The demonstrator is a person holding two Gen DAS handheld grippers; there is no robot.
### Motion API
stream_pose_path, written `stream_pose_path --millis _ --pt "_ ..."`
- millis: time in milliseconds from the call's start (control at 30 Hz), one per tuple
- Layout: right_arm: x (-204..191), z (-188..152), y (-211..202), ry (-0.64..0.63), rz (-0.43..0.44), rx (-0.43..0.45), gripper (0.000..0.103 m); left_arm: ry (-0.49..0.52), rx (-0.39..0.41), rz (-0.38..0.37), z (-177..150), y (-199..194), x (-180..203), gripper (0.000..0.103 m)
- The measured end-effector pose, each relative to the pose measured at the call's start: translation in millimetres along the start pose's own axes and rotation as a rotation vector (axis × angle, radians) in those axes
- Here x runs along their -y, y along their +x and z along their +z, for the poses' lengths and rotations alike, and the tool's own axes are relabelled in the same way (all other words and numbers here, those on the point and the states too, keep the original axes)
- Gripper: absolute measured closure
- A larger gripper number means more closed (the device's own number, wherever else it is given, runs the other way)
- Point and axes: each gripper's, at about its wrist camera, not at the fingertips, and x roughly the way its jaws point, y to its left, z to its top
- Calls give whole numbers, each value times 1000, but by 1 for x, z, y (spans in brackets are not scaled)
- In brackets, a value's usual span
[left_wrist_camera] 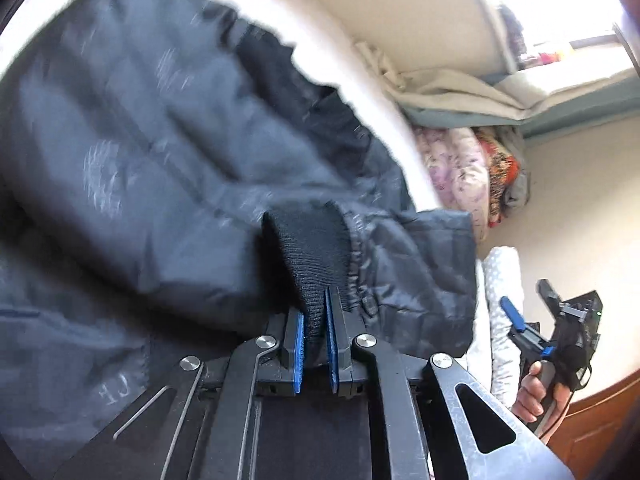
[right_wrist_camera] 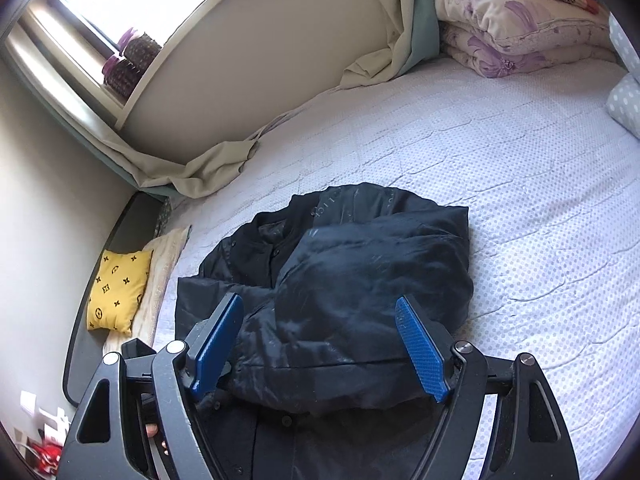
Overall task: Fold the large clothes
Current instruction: 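Grasp the ribbed cuff of the folded sleeve with the left tool, then lift the ribbed cuff with the left tool, lay it flat, and release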
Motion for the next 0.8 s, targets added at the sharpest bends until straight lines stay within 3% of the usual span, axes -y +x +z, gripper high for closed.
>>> stream_pose_path --millis 200,400,600,800 --pt "7 4 -8 25 -12 40 25 60 210 57 22 -53 14 92" --pt "7 2 2 10 -34 27 25 8 328 124 35 -90 -8 92" --pt "9 -1 21 -11 -70 -4 26 -69 370 220 35 -103 -36 92" --pt "9 0 34 -66 -110 -15 38 -154 259 327 27 -88 -68 92"
